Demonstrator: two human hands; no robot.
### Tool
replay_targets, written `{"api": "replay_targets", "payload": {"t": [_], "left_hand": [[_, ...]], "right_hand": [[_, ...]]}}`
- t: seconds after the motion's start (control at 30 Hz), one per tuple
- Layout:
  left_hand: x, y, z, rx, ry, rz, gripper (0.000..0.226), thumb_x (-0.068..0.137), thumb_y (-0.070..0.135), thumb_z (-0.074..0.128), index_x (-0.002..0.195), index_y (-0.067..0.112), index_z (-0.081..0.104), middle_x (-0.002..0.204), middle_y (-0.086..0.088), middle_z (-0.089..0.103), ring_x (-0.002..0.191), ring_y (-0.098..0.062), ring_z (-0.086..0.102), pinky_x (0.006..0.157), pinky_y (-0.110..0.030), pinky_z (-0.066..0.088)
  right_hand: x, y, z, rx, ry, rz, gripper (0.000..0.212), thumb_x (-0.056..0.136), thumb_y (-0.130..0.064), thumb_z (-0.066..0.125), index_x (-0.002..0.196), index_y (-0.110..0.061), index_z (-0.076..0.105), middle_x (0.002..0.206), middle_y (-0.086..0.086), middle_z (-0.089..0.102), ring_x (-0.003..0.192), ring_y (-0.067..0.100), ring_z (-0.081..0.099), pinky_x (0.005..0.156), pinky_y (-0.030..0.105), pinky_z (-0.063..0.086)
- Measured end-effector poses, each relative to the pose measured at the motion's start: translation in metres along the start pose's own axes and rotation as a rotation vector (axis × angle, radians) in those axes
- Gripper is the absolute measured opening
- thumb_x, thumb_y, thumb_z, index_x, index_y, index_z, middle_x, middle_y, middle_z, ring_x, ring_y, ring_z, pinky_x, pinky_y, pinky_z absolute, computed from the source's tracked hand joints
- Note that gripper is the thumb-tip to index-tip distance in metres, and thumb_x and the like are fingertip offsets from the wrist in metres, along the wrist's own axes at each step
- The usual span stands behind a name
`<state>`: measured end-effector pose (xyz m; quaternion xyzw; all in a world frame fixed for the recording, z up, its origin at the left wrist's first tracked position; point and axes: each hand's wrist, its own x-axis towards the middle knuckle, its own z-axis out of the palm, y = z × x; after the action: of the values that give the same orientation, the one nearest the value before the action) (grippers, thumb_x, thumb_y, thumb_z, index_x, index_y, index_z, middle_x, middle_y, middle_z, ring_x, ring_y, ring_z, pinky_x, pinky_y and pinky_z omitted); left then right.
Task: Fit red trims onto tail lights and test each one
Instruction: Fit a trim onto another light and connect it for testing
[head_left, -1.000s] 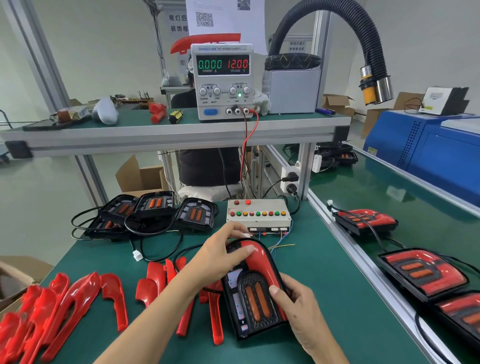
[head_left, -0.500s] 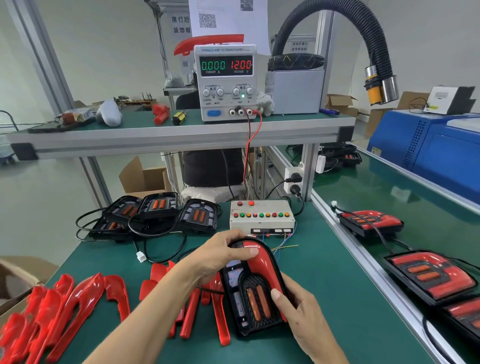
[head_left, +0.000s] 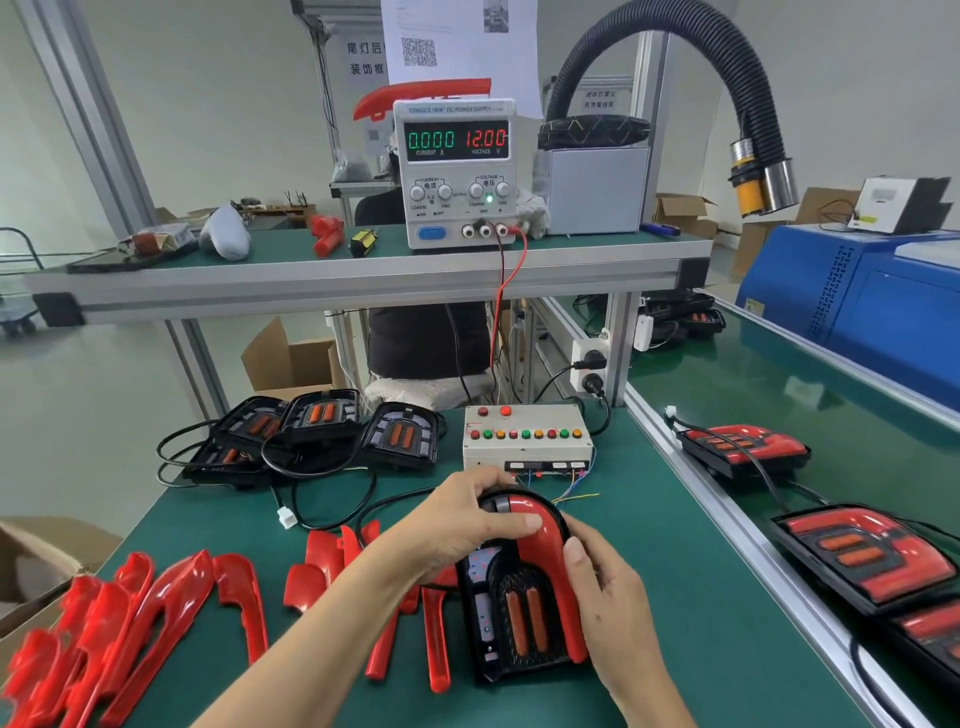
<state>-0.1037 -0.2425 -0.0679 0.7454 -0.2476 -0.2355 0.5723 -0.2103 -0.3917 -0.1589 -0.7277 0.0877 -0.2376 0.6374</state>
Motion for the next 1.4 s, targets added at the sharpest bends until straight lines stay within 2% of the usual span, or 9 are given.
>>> {"api": "replay_targets", "payload": {"t": [0.17,0.33,0.4,0.53,0.63,0.9,1.07,1.23,1.4], "left_hand": [[-0.009,0.007,0.009,0.135,0.021,0.065,0.039,0.074,0.026,0.083,0.104,0.008,0.066,0.097,-0.016,0.073,0.084,-0.013,0.062,0.094,-0.046,0.053],[-0.016,0.009,0.015,0.287,0.028,0.103,0.038,0.074,0.045,0.076,0.101,0.022,0.064,0.097,-0.008,0.072,0.082,-0.013,0.063,0.085,-0.050,0.057],[-0.017,0.008,0.015,0.255,0.004,0.099,0.036,0.076,0.045,0.074,0.102,0.023,0.065,0.098,-0.004,0.073,0.089,-0.016,0.067,0.093,-0.051,0.055],[-0.019,0.006,0.019,0.244,0.023,0.145,0.031,0.084,0.049,0.067,0.100,0.023,0.065,0.097,-0.007,0.070,0.086,-0.014,0.063,0.091,-0.048,0.052],[-0.019,0.004,0.024,0.295,0.058,0.180,0.019,0.089,0.043,0.063,0.097,0.026,0.064,0.085,0.007,0.066,0.078,-0.008,0.057,0.083,-0.041,0.052],[-0.018,0.000,0.025,0.369,0.109,0.206,0.011,0.090,0.045,0.061,0.093,0.034,0.062,0.081,0.013,0.065,0.074,-0.003,0.057,0.076,-0.031,0.050],[-0.014,0.003,0.020,0.339,0.026,0.148,0.033,0.084,0.054,0.067,0.102,0.027,0.064,0.097,0.002,0.072,0.096,-0.019,0.068,0.090,-0.044,0.055],[-0.009,-0.001,0.009,0.302,0.032,0.119,0.025,0.084,0.036,0.073,0.105,0.023,0.067,0.100,0.002,0.074,0.099,-0.018,0.070,0.094,-0.042,0.054],[-0.008,-0.012,-0.001,0.021,0.057,0.057,0.018,0.091,0.014,0.075,0.108,0.014,0.070,0.102,-0.005,0.077,0.097,-0.018,0.073,0.092,-0.034,0.056]], "right_hand": [[0.018,-0.022,0.011,0.066,-0.077,0.041,0.038,0.092,-0.061,0.051,0.111,-0.036,0.073,0.105,-0.010,0.077,0.099,0.007,0.071,0.085,0.030,0.052],[0.021,-0.018,0.004,0.152,-0.131,0.104,0.042,0.086,-0.057,0.060,0.113,-0.027,0.072,0.105,0.002,0.077,0.098,0.019,0.072,0.095,0.050,0.055],[0.019,-0.016,0.001,0.179,-0.138,0.103,0.043,0.088,-0.057,0.061,0.116,-0.026,0.071,0.109,0.003,0.077,0.102,0.023,0.072,0.097,0.051,0.055],[0.014,-0.015,-0.004,0.202,-0.146,0.103,0.051,0.084,-0.064,0.067,0.120,-0.028,0.070,0.114,0.003,0.076,0.106,0.024,0.072,0.095,0.043,0.057],[0.012,-0.016,-0.006,0.248,-0.147,0.109,0.059,0.078,-0.067,0.074,0.119,-0.024,0.072,0.113,0.008,0.076,0.107,0.027,0.072,0.091,0.038,0.057],[0.010,-0.016,0.000,0.298,-0.074,0.083,0.048,0.076,-0.060,0.077,0.109,-0.025,0.077,0.106,0.008,0.078,0.101,0.027,0.074,0.086,0.034,0.061],[0.012,-0.016,0.002,0.273,-0.054,0.057,0.050,0.079,-0.067,0.070,0.109,-0.028,0.076,0.106,0.004,0.078,0.101,0.025,0.074,0.092,0.045,0.059],[0.008,-0.009,-0.001,0.202,-0.146,0.050,0.055,0.093,-0.069,0.049,0.119,-0.026,0.072,0.113,0.004,0.075,0.108,0.025,0.071,0.096,0.046,0.056],[-0.013,0.015,-0.014,0.181,-0.199,0.102,0.047,0.084,-0.068,0.066,0.121,-0.039,0.070,0.119,-0.002,0.075,0.114,0.016,0.070,0.098,0.033,0.055]]}}
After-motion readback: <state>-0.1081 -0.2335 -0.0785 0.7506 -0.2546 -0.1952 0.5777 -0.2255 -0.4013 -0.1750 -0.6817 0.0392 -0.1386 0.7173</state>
